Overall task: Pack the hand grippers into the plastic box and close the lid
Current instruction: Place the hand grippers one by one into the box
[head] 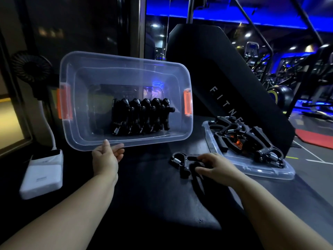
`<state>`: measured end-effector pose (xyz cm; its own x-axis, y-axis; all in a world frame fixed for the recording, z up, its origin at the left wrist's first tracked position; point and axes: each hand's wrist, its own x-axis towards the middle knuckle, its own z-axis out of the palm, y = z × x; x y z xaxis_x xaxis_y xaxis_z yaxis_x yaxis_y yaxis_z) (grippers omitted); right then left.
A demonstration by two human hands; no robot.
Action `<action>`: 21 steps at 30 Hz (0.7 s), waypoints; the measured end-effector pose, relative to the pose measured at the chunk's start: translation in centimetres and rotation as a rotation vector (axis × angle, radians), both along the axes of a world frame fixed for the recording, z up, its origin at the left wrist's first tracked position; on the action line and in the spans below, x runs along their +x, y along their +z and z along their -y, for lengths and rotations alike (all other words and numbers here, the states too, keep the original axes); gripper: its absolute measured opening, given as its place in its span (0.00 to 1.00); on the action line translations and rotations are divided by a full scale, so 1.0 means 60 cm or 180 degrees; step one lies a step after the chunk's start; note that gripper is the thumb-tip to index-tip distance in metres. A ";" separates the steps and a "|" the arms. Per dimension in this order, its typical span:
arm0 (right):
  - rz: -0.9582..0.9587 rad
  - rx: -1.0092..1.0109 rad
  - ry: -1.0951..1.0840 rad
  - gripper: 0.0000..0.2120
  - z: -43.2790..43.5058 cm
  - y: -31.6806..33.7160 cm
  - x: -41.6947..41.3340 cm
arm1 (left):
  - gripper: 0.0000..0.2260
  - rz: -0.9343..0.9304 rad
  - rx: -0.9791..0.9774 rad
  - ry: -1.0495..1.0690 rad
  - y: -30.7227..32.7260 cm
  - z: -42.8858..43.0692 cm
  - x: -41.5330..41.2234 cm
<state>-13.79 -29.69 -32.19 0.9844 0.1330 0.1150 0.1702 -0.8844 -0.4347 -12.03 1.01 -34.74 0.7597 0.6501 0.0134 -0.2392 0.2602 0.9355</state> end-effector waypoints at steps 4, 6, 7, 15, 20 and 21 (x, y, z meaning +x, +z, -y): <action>-0.0040 -0.0548 0.0180 0.31 -0.047 0.008 -0.004 | 0.17 -0.0030 0.0009 -0.0020 -0.001 -0.002 0.001; -0.0084 -0.0782 0.0204 0.36 -0.064 0.006 0.001 | 0.18 -0.0042 -0.0013 -0.0048 -0.002 -0.003 0.002; -0.0072 -0.0799 0.0230 0.37 -0.069 0.004 0.004 | 0.18 -0.0036 -0.0030 -0.0059 -0.002 -0.003 0.001; 0.0092 -0.0549 0.0493 0.31 -0.083 0.001 0.018 | 0.14 0.0010 -0.0081 -0.0057 0.002 0.000 -0.003; 0.0477 0.0435 0.0694 0.22 -0.110 0.023 0.003 | 0.13 0.0009 -0.0108 -0.0085 0.002 0.000 -0.005; 0.0536 0.0814 0.0760 0.21 -0.118 0.029 -0.002 | 0.13 0.0009 -0.0111 -0.0083 0.003 -0.001 -0.006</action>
<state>-13.89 -22.59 -30.46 0.8938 0.3022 0.3314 0.4460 -0.6778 -0.5845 -12.39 1.05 -34.59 0.7765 0.6301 -0.0067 -0.2344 0.2987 0.9251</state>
